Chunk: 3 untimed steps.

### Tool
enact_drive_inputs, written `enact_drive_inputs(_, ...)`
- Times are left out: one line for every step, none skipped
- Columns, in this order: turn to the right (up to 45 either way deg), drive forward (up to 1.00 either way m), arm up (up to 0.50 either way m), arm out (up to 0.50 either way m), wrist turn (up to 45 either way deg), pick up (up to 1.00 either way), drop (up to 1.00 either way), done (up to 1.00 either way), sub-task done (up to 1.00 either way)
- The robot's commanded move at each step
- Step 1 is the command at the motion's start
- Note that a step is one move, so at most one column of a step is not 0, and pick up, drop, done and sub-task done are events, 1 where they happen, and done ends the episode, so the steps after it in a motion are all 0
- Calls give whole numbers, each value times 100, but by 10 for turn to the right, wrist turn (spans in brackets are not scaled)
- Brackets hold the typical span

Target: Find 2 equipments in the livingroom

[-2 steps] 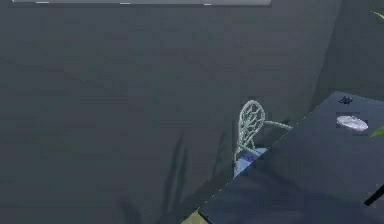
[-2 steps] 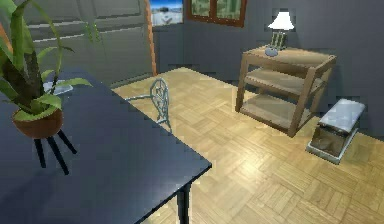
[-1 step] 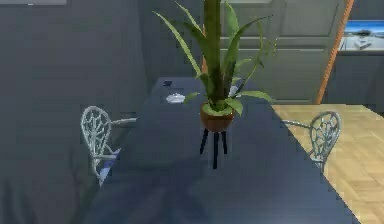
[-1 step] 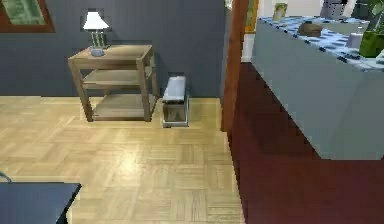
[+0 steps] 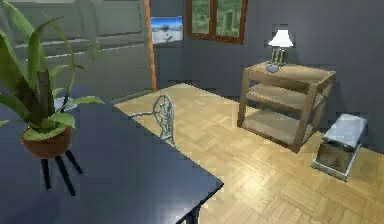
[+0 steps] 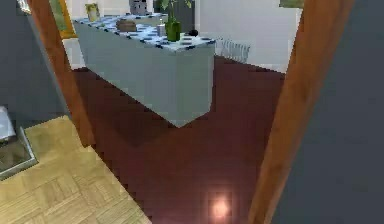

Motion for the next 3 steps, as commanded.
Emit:
enact_drive_inputs(360,0,0,0,0,0,0,0,0)
enact_drive_inputs(0,70,0,0,0,0,0,0,0)
enact_drive_inputs(-390,0,0,0,0,0,0,0,0)
